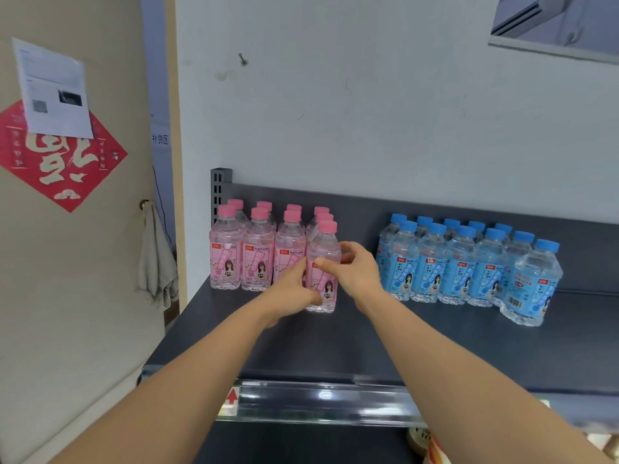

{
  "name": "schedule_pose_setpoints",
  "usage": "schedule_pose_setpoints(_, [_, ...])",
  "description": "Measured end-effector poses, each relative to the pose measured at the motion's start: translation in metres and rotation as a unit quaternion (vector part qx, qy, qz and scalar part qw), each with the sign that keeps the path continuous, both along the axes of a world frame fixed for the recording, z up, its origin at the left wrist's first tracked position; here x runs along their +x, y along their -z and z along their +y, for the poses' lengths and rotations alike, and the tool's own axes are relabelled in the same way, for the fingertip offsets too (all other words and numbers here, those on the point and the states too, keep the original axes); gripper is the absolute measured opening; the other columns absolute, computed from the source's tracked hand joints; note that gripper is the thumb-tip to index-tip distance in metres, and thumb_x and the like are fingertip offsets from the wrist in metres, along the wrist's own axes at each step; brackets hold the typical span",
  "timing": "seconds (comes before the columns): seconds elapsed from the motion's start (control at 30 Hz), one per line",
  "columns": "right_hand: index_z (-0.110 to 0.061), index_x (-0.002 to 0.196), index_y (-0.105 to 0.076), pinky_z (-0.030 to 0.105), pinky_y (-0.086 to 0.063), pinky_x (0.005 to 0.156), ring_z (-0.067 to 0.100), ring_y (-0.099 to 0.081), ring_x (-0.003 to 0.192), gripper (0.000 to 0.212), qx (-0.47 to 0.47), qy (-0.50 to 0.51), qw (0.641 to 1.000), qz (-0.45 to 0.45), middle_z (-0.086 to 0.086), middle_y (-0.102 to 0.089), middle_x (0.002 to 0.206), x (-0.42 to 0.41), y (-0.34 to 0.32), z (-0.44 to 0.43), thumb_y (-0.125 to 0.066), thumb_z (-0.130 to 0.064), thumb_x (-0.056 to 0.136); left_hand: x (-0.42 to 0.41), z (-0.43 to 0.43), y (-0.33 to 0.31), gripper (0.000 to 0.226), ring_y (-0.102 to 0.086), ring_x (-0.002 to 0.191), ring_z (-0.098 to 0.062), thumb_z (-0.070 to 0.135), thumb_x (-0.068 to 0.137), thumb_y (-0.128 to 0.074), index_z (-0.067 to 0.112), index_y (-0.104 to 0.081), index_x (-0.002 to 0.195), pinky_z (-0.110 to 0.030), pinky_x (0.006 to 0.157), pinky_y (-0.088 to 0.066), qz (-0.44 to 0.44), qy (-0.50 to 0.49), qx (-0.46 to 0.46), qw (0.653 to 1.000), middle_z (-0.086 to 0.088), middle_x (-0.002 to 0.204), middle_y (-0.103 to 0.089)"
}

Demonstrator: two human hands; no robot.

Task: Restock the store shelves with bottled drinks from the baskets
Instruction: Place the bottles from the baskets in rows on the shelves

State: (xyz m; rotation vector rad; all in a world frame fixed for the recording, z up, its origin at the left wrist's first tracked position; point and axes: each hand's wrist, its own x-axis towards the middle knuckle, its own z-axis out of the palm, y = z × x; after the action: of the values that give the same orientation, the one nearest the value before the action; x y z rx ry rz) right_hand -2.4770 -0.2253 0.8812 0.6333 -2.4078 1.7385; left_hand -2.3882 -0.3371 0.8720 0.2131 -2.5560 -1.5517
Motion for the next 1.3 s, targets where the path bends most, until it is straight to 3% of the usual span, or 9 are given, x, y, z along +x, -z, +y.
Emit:
schedule_pose_setpoints(0.1, [-0.015,0.131,-0.050,0.037,-0.053,0.088,0.016,-0.062,0.097,0.068,0.085,0.011,0.996,0.034,0.001,-0.063,0.108,0.004,0.000,0.007,-0.080,-0.037,0.075,0.000,0.004,-0.002,0.076,-0.051,0.106,-0.011,0.004,0.083,-0.060,0.024,-0.025,0.146,-0.035,0.094,-0.044,0.050,-0.039,-0.048,0.997,0.005,0.129,-0.045])
schedule_pose_setpoints(0.17, [-0.015,0.137,-0.046,0.037,-0.050,0.091,0.019,-0.060,0.105,0.074,0.134,0.025,0.989,0.052,0.004,-0.061,0.118,0.006,0.001,0.019,-0.079,-0.041,0.075,0.000,0.010,-0.006,0.077,-0.049,0.117,-0.024,0.011,0.083,-0.061,0.023,-0.021,0.148,-0.042,0.097,-0.045,0.095,-0.114,-0.131,0.980,-0.005,0.137,-0.037])
schedule_pose_setpoints(0.27, [-0.017,0.137,-0.048,0.036,-0.049,0.091,0.021,-0.058,0.111,0.069,0.235,0.060,0.965,0.096,0.004,-0.059,0.125,0.007,0.001,0.045,-0.075,-0.042,0.079,-0.003,0.022,-0.015,0.070,-0.041,0.121,-0.028,0.012,0.083,-0.057,0.018,-0.027,0.145,-0.039,0.093,-0.041,0.193,-0.178,-0.260,0.929,-0.009,0.132,-0.037])
schedule_pose_setpoints(0.4, [-0.020,0.133,-0.052,0.038,-0.048,0.095,0.023,-0.054,0.118,0.057,0.388,0.086,0.906,0.142,0.004,-0.054,0.132,0.012,-0.004,0.087,-0.069,-0.043,0.084,-0.014,0.044,-0.024,0.061,-0.037,0.123,-0.028,0.012,0.085,-0.057,0.014,-0.036,0.142,-0.038,0.096,-0.036,0.262,-0.118,-0.324,0.902,-0.011,0.130,-0.042])
schedule_pose_setpoints(0.6, [-0.019,0.133,-0.053,0.039,-0.049,0.093,0.024,-0.055,0.117,0.057,0.466,0.152,0.862,0.129,0.004,-0.057,0.131,0.023,-0.008,0.166,-0.067,-0.046,0.085,-0.030,0.106,-0.024,0.046,-0.043,0.118,-0.028,0.023,0.087,-0.056,0.015,-0.048,0.132,-0.041,0.092,-0.041,0.261,-0.025,-0.436,0.861,-0.007,0.126,-0.048])
schedule_pose_setpoints(1.0, [-0.022,0.129,-0.055,0.040,-0.050,0.091,0.024,-0.054,0.116,0.047,0.510,0.317,0.797,0.063,0.003,-0.059,0.124,0.099,0.028,0.360,-0.063,-0.041,0.088,-0.037,0.287,0.020,0.045,-0.039,0.122,-0.027,0.027,0.091,-0.056,0.016,-0.046,0.133,-0.040,0.094,-0.039,0.283,0.169,-0.426,0.843,-0.007,0.125,-0.047])
schedule_pose_setpoints(1.3, [-0.019,0.127,-0.056,0.042,-0.051,0.089,0.028,-0.053,0.116,0.041,0.523,0.344,0.777,-0.062,0.006,-0.058,0.122,0.137,0.085,0.493,-0.060,-0.036,0.090,-0.032,0.428,0.077,0.043,-0.045,0.116,-0.026,0.025,0.088,-0.057,0.017,-0.049,0.130,-0.037,0.090,-0.040,0.278,0.263,-0.432,0.816,-0.006,0.122,-0.051])
